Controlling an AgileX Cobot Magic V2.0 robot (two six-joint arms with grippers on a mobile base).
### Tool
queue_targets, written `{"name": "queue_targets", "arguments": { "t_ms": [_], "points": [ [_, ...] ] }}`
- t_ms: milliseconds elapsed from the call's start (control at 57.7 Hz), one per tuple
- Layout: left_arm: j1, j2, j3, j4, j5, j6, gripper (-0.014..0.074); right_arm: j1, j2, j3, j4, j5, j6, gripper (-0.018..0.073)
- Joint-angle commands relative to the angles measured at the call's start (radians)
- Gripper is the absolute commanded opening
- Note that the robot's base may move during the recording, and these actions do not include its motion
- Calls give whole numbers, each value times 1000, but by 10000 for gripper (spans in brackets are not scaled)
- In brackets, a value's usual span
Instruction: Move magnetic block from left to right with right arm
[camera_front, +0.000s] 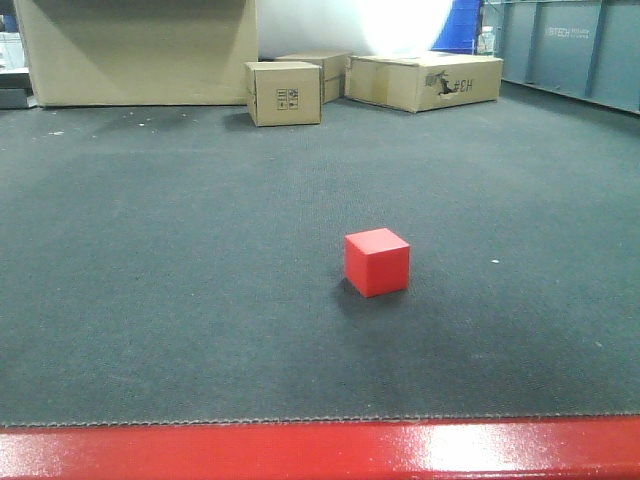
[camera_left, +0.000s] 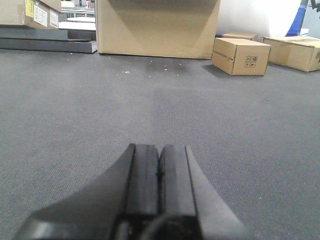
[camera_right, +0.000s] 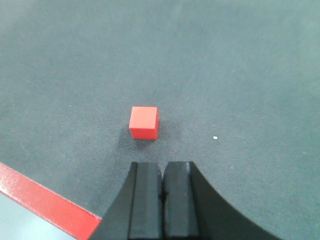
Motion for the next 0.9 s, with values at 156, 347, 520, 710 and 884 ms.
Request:
{"name": "queue_targets", "arguments": {
  "t_ms": [156, 347, 520, 710, 884],
  "points": [
    [-8, -10, 8, -5, -84, -6, -126, -3, -223, 137, -82, -154, 2, 57],
    [-8, -10, 8, -5, -84, -6, -126, -3, -266, 167, -82, -147, 2, 57],
    [-8, -10, 8, -5, -84, -6, -126, -3, -266, 167, -84, -148, 2, 57],
    [-8, -10, 8, -5, -84, -6, -126, -3, -265, 168, -87, -172, 2, 57],
    [-8, -10, 8, -5, -84, -6, -126, -44, -264, 168, -86, -187, -38, 57]
  ]
}}
